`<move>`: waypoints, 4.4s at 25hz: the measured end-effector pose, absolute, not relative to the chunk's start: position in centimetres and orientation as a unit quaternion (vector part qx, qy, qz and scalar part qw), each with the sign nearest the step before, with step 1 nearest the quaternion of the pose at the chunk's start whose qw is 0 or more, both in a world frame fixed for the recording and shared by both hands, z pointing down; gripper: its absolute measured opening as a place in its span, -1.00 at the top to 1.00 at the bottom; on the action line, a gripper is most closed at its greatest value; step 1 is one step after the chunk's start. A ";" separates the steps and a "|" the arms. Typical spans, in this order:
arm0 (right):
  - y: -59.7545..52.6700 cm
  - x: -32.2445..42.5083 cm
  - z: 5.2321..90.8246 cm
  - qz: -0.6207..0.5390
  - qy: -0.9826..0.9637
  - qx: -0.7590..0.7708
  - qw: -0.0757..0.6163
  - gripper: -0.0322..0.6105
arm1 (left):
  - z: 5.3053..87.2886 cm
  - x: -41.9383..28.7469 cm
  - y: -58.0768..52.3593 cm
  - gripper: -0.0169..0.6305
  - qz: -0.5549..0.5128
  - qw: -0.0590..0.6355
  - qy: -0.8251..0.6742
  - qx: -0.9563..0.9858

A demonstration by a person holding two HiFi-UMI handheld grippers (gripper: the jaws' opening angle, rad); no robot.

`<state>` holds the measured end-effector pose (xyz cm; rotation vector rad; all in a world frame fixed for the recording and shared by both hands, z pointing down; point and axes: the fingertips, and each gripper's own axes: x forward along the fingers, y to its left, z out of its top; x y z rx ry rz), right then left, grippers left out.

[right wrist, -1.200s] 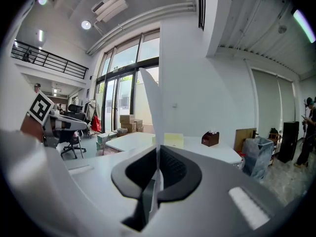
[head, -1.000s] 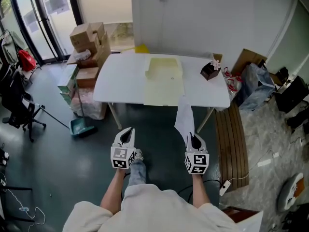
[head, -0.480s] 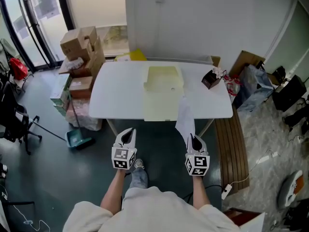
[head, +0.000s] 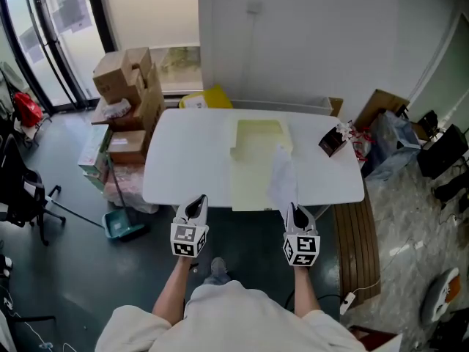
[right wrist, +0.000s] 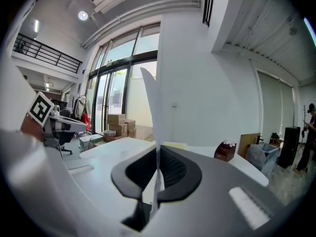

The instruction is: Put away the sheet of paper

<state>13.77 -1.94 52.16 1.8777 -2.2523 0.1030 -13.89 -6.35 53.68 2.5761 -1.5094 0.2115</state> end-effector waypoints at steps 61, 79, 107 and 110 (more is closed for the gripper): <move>-21.6 11.9 53.6 0.157 -0.769 0.620 -0.015 0.89 | 56.6 -15.7 -22.0 0.95 0.099 0.099 -0.522 0.842; -20.3 15.4 59.2 0.369 -0.671 0.603 -0.226 0.89 | 56.9 -16.0 -20.7 0.95 0.105 0.099 -0.522 0.840; -19.9 18.0 69.9 0.532 -0.463 0.588 -0.397 0.89 | 58.4 -15.5 -20.6 0.95 0.123 0.109 -0.526 0.835; -20.2 17.9 70.8 0.543 -0.447 0.586 -0.401 0.89 | 58.5 -15.3 -20.7 0.95 0.126 0.110 -0.527 0.833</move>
